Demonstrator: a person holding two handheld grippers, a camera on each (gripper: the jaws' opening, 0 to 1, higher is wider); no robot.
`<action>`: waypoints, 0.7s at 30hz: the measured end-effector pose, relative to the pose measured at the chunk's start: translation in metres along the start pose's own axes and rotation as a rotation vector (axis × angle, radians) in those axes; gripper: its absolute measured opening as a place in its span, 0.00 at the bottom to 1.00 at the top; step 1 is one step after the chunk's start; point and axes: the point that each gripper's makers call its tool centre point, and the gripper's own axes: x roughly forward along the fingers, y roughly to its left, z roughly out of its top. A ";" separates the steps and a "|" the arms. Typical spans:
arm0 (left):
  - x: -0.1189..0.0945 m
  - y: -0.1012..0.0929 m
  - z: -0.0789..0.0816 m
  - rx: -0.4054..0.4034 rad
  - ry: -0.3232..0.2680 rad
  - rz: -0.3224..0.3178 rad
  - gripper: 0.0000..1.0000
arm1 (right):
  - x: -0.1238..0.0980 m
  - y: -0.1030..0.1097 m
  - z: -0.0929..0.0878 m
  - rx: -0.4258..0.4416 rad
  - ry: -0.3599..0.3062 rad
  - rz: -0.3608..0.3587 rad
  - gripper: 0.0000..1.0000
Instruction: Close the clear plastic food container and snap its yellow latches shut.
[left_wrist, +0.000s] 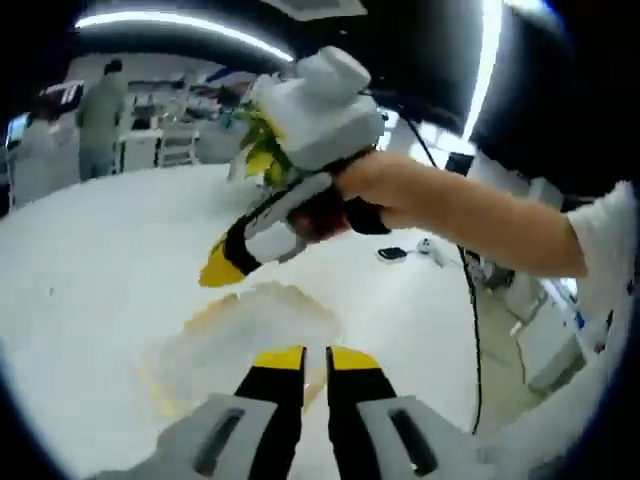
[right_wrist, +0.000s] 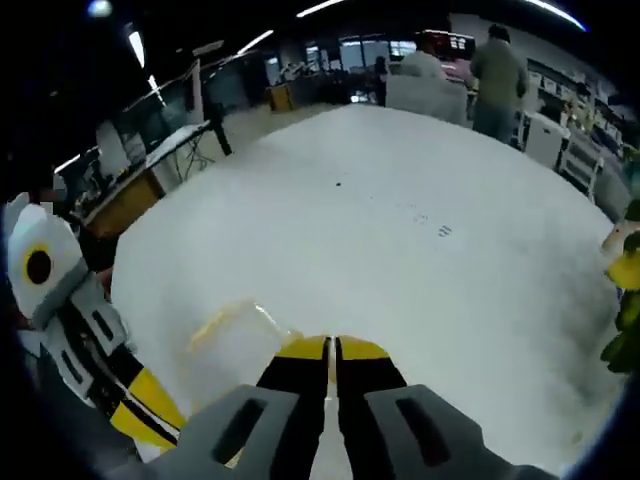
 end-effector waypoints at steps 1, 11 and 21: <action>0.002 -0.008 0.001 0.122 0.016 -0.047 0.10 | -0.001 0.007 -0.004 -0.119 0.057 0.031 0.08; 0.015 0.002 -0.032 0.409 0.248 -0.026 0.18 | 0.007 0.020 -0.029 -0.481 0.363 0.195 0.33; 0.016 0.004 -0.036 0.459 0.277 -0.028 0.20 | 0.016 0.031 -0.034 -0.573 0.471 0.256 0.35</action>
